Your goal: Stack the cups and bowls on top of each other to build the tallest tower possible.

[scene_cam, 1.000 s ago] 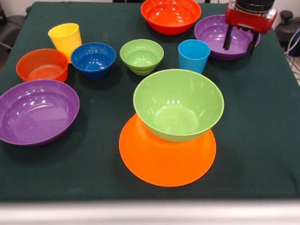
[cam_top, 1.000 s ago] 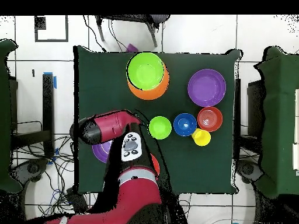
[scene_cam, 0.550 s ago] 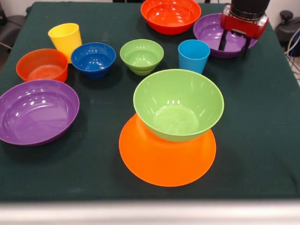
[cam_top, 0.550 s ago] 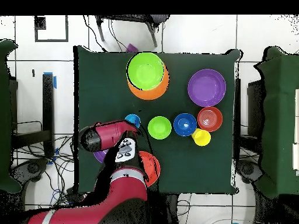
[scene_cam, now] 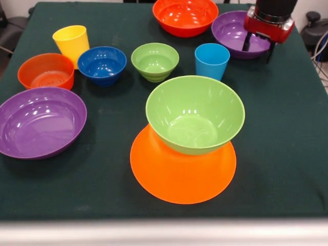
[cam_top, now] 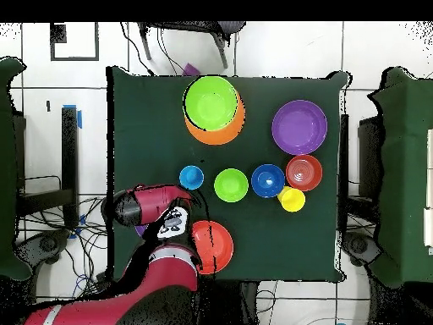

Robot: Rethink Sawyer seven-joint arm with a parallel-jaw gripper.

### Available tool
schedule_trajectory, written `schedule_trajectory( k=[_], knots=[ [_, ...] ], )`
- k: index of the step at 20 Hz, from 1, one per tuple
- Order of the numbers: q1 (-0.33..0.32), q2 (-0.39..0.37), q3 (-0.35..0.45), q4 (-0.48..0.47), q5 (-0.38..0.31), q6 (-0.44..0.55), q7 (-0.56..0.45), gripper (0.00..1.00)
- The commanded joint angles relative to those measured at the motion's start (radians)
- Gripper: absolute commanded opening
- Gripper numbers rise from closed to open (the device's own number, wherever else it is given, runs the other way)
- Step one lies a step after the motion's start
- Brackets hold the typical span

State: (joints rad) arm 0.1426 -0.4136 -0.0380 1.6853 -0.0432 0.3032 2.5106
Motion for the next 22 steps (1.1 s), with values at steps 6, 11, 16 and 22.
schedule_trajectory(
  k=[6,11,16,22],
  knots=[
    [0.044,-0.011,-0.012,0.011,0.123,0.092,0.17,1.0],
    [0.07,0.001,-0.045,-0.026,0.099,0.102,0.098,0.0],
    [0.061,0.0,-0.047,-0.063,0.083,0.153,0.052,0.0],
    [0.06,-0.05,-0.056,-0.095,0.107,0.253,0.072,0.0]
  ],
)
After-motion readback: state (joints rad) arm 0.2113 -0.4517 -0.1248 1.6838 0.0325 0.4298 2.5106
